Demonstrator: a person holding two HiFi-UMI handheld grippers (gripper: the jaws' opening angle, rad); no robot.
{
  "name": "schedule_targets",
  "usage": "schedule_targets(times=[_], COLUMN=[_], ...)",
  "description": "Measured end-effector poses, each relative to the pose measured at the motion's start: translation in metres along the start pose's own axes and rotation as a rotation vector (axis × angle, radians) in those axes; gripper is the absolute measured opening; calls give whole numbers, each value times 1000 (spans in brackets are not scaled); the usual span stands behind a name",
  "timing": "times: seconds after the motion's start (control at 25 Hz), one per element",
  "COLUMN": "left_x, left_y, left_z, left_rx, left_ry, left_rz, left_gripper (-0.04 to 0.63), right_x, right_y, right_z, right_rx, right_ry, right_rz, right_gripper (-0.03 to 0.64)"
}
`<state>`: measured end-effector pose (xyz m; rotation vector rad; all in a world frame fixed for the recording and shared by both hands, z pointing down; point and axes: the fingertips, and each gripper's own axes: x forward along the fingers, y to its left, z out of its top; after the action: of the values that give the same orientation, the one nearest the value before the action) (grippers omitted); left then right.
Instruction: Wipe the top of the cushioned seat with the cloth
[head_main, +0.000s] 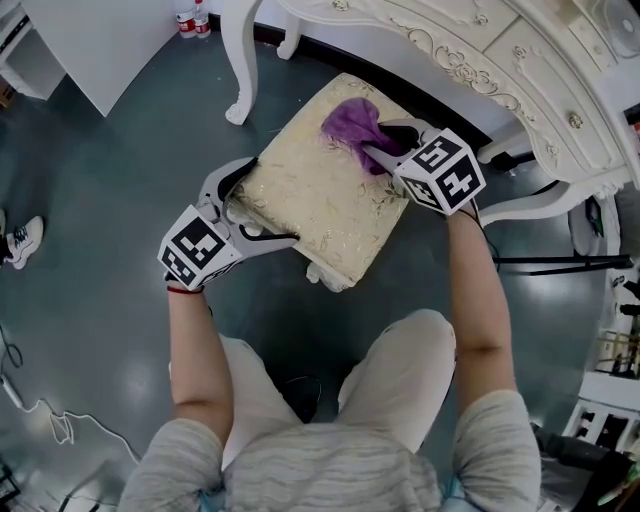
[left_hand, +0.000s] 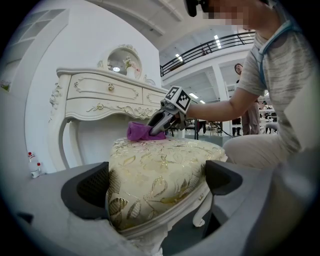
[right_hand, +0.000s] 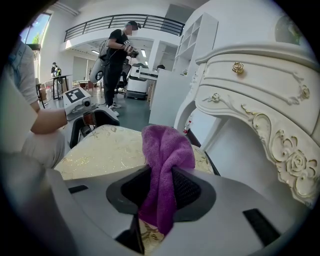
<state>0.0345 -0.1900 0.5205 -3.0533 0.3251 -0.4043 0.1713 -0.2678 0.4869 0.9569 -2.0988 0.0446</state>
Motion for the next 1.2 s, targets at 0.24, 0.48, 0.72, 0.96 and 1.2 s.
schedule_targets(times=[0.24,0.48,0.72,0.96,1.2], left_x=[1,0,0,1,1], left_y=[0,0,0,0,0], left_z=[-1,-1,0,-1,-1], left_rx=[1,1,1,1,2], left_ry=[4,7,7,6,9], left_rz=[2,0,0,-1,0], left_gripper=[592,592,592,592,592], right_x=[3,5,7,9,13], right_y=[-18,-37,-53,-68,-91], right_z=[-4,-9,-13,-18,-23], right_rx=[4,33,51,66,82], right_ry=[13,18,25,36,76], right_rz=[-28,-58,-88,-117,-169], right_gripper=[120,120,120,120,120])
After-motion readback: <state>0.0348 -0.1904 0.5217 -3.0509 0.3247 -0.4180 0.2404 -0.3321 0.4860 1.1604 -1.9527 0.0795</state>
